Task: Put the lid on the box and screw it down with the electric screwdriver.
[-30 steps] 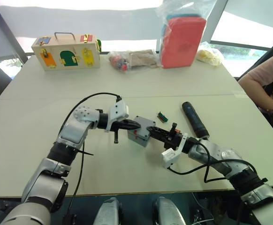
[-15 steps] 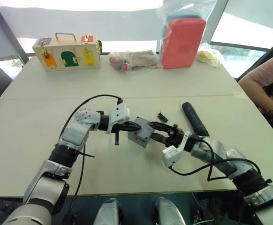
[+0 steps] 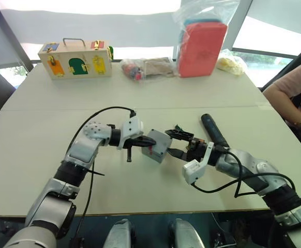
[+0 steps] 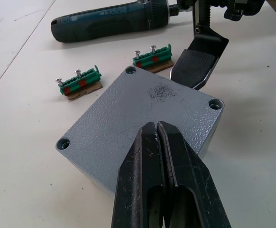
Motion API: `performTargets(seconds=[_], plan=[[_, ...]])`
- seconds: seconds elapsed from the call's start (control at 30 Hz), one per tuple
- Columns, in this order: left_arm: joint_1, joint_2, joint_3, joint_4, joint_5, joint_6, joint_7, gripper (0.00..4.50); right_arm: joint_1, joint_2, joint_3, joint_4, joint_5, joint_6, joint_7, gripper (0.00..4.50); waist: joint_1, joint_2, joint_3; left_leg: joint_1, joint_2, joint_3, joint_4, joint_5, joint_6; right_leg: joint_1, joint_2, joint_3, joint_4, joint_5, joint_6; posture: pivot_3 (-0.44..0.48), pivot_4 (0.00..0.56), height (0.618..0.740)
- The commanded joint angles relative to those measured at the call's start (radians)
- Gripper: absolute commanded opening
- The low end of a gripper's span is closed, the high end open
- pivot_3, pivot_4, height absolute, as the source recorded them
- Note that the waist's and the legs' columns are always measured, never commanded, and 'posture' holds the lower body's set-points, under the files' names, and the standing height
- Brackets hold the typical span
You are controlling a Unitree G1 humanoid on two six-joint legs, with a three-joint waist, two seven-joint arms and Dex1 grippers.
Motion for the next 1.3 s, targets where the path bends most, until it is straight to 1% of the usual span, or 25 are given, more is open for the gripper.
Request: performTargets(seconds=[0.03,0.13,0.27,0.33,0.37,0.4,0.47,0.5,0.57,0.7,0.73,0.87,1.0,1.17,1.3], plan=[[0.047,0.01,-0.066,0.095,0.075,0.017,0.001,0.0,0.049,-0.044,-0.031,0.032,-0.002,-0.047,-0.032,4.47,0.001,0.0,0.0,0.0,0.0,0.0,0.0,0.0,0.0,0.0,0.0,0.0,0.0,0.0,0.0,0.0,0.15,0.73],[0.042,0.006,-0.068,0.114,0.077,0.009,0.002,0.0,0.071,-0.066,-0.046,0.033,0.008,-0.083,-0.05,4.47,-0.004,0.003,-0.002,0.001,0.0,0.001,0.0,0.0,0.0,0.0,0.0,0.0,0.0,0.0,0.0,0.0,0.15,0.73],[0.035,0.007,-0.054,0.105,0.064,0.011,0.006,0.0,0.088,-0.059,-0.066,0.022,0.107,-0.095,-0.017,4.47,-0.006,0.005,-0.004,0.002,0.0,0.0,0.0,0.0,0.0,0.0,0.001,0.0,0.0,0.0,0.0,0.0,0.15,0.73],[0.032,0.006,-0.023,0.07,0.027,0.039,0.008,0.0,0.095,-0.049,-0.063,0.002,0.195,-0.069,0.043,4.04,-0.005,0.005,-0.004,0.002,0.001,0.0,-0.001,0.0,0.0,0.0,0.001,0.0,0.0,0.0,0.0,0.0,0.15,0.73],[0.031,0.007,-0.009,0.049,0.01,0.049,0.008,0.0,0.1,-0.046,-0.06,-0.009,0.236,-0.053,0.073,3.92,-0.006,0.005,-0.004,0.002,0.001,0.0,-0.001,0.0,0.0,0.0,0.001,0.0,0.0,0.0,0.0,0.0,0.15,0.73],[0.031,0.009,0.0,0.034,0.001,0.055,0.007,0.0,0.105,-0.044,-0.059,-0.019,0.263,-0.04,0.096,3.56,-0.006,0.005,-0.004,0.002,0.001,0.0,0.0,0.0,0.0,0.0,0.001,0.0,0.0,0.0,0.0,0.0,0.15,0.73],[0.034,0.019,0.053,-0.031,-0.062,0.082,-0.004,0.0,0.142,-0.037,-0.047,-0.07,0.392,0.074,0.211,2.83,-0.006,0.005,-0.004,0.001,0.001,0.0,-0.001,0.0,0.001,0.0,0.001,0.0,0.0,0.0,0.0,0.0,0.15,0.73],[0.034,0.023,0.081,-0.057,-0.087,0.095,0.0,0.0,0.158,-0.034,-0.044,-0.093,0.448,0.122,0.257,2.63,-0.006,0.004,-0.003,0.001,0.002,0.0,-0.001,0.0,0.001,0.0,0.001,0.0,0.0,0.0,0.0,0.0,0.15,0.73],[0.034,0.044,0.141,-0.101,-0.131,0.143,0.023,0.0,0.198,-0.018,-0.046,-0.146,0.55,0.258,0.343,1.93,-0.006,0.003,-0.002,-0.001,0.004,0.0,-0.001,-0.001,0.001,-0.002,0.001,0.0,0.0,0.0,0.0,0.0,0.15,0.73],[0.046,0.089,0.187,-0.119,-0.125,0.152,0.066,0.0,0.225,0.013,-0.067,-0.198,0.589,0.406,0.413,0.35,-0.005,0.003,0.001,-0.004,0.005,0.0,0.0,-0.001,0.001,-0.005,0.001,0.0,0.001,0.0,0.0,0.0,0.15,0.73],[0.05,0.095,0.192,-0.115,-0.121,0.15,0.076,0.0,0.227,0.026,-0.073,-0.204,0.597,0.437,0.418,0.06,-0.005,0.003,0.001,-0.004,0.004,0.0,0.0,-0.001,0.001,-0.005,0.001,0.0,0.001,0.0,0.0,0.0,0.15,0.73],[0.08,0.104,0.189,-0.083,-0.084,0.122,0.124,0.0,0.209,0.079,-0.081,-0.197,0.605,0.558,0.435,0.06,-0.003,0.003,0.001,-0.004,0.004,0.0,0.0,-0.001,0.001,-0.005,0.001,0.0,0.001,0.0,0.0,0.0,0.15,0.73],[0.115,0.071,0.154,-0.044,-0.042,0.077,0.156,0.0,0.18,0.131,-0.082,-0.208,0.615,0.673,0.457,0.06,-0.002,0.003,0.001,-0.004,0.004,0.0,0.0,-0.001,0.001,-0.006,0.001,0.0,0.001,0.0,0.0,0.0,0.15,0.73],[0.115,0.026,0.113,0.02,-0.009,0.03,0.17,0.0,0.145,0.164,-0.079,-0.222,0.607,0.736,0.47,0.06,0.0,0.003,0.002,-0.006,0.003,0.001,0.0,-0.001,0.001,-0.008,0.0,0.0,0.001,0.0,0.001,0.0,0.15,0.73],[0.108,0.004,0.091,0.052,0.003,0.002,0.157,0.0,0.125,0.185,-0.063,-0.242,0.606,0.78,0.494,0.06,-0.003,0.003,0.002,-0.006,0.002,0.001,0.0,-0.001,0.001,-0.009,0.001,0.0,0.001,0.001,0.003,0.0,0.15,0.73]])
